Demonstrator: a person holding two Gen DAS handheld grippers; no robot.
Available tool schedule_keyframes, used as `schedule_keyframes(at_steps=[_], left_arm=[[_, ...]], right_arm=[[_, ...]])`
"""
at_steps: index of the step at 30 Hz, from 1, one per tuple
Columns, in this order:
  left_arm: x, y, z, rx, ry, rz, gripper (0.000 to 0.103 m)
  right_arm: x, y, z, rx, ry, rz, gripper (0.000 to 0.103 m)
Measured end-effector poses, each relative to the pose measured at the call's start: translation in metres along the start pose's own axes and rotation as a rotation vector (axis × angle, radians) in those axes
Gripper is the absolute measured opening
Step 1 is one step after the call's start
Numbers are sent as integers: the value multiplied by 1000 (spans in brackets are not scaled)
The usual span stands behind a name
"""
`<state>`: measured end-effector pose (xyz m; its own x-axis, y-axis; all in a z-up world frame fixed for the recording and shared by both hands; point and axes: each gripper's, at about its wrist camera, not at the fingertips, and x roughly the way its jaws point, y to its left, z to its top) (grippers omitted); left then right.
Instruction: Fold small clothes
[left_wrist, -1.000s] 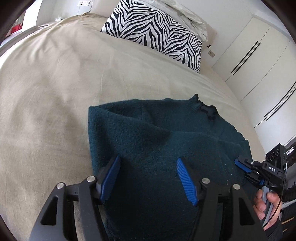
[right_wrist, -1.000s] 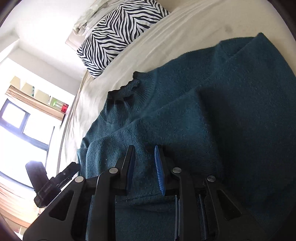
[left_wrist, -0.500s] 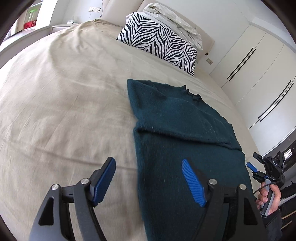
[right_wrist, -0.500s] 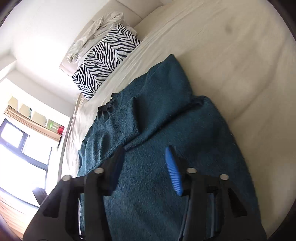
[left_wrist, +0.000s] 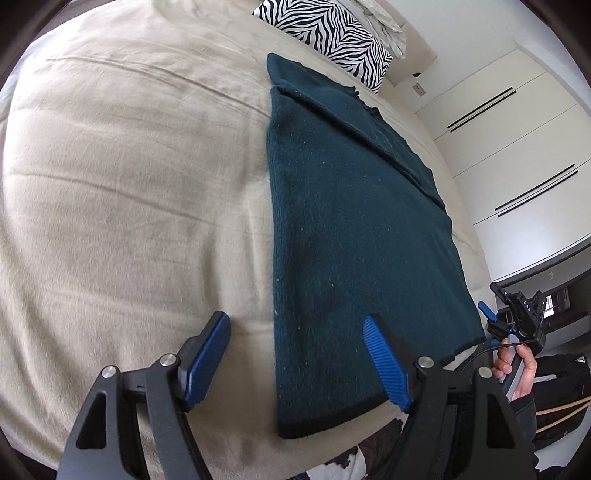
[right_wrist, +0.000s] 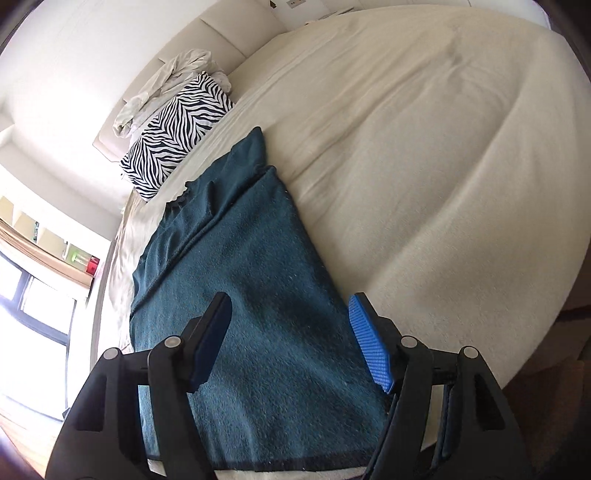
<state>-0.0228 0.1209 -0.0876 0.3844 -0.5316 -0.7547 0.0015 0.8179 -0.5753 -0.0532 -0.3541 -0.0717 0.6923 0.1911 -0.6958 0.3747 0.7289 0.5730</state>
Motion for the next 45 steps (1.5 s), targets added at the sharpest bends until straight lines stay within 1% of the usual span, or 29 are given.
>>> schedule_keyframes(at_steps=[3, 6, 8, 10, 12, 16, 19, 21, 24, 26, 27, 28, 29, 30, 32, 34, 36, 38, 42, 45], left_arm=[[2, -2, -9, -3, 43, -23, 75], [6, -8, -13, 22, 60, -2, 73], [8, -10, -12, 19, 73, -2, 65], [14, -11, -8, 13, 91, -10, 50], [18, -13, -7, 23, 107, -7, 46], [21, -19, -10, 35, 116, -7, 42], [23, -21, -13, 33, 125, -12, 41], [24, -22, -16, 29, 131, -18, 41], [22, -22, -17, 21, 136, -26, 41], [21, -23, -17, 28, 139, -26, 41], [21, -24, -19, 35, 141, -21, 37], [20, -24, -20, 42, 146, -18, 26], [24, -26, -23, 46, 154, -18, 20], [25, -26, -24, 45, 162, -20, 11], [29, -27, -28, 41, 166, -24, 9], [29, -26, -29, 34, 164, -29, 9], [29, -25, -28, 31, 163, -33, 8], [28, -23, -27, 28, 162, -39, 8], [25, -18, -26, 12, 154, -62, 7], [17, -13, -26, 7, 143, -78, 7]], right_arm=[[-8, -12, -14, 13, 10, -13, 66], [-16, -19, -24, 19, 23, -30, 66], [-24, -25, -28, 21, 23, -45, 66], [-33, -31, -31, 28, 22, -61, 66], [-42, -39, -34, 36, 27, -77, 66], [-49, -54, -41, 59, 75, -98, 66], [-43, -60, -49, 68, 140, -97, 66], [-39, -63, -54, 77, 167, -91, 64], [-36, -66, -58, 110, 169, -54, 64], [-36, -65, -58, 110, 166, -54, 61], [-36, -62, -58, 102, 164, -66, 58], [-37, -59, -57, 93, 164, -80, 57], [-38, -57, -55, 88, 166, -100, 55], [-40, -57, -54, 88, 161, -114, 54], [-48, -57, -51, 97, 146, -147, 54], [-57, -57, -48, 100, 121, -163, 54], [-64, -55, -45, 94, 99, -165, 54], [-69, -53, -41, 84, 89, -149, 54], [-56, -49, -39, 62, 136, -134, 54], [-49, -46, -42, 42, 152, -124, 54]])
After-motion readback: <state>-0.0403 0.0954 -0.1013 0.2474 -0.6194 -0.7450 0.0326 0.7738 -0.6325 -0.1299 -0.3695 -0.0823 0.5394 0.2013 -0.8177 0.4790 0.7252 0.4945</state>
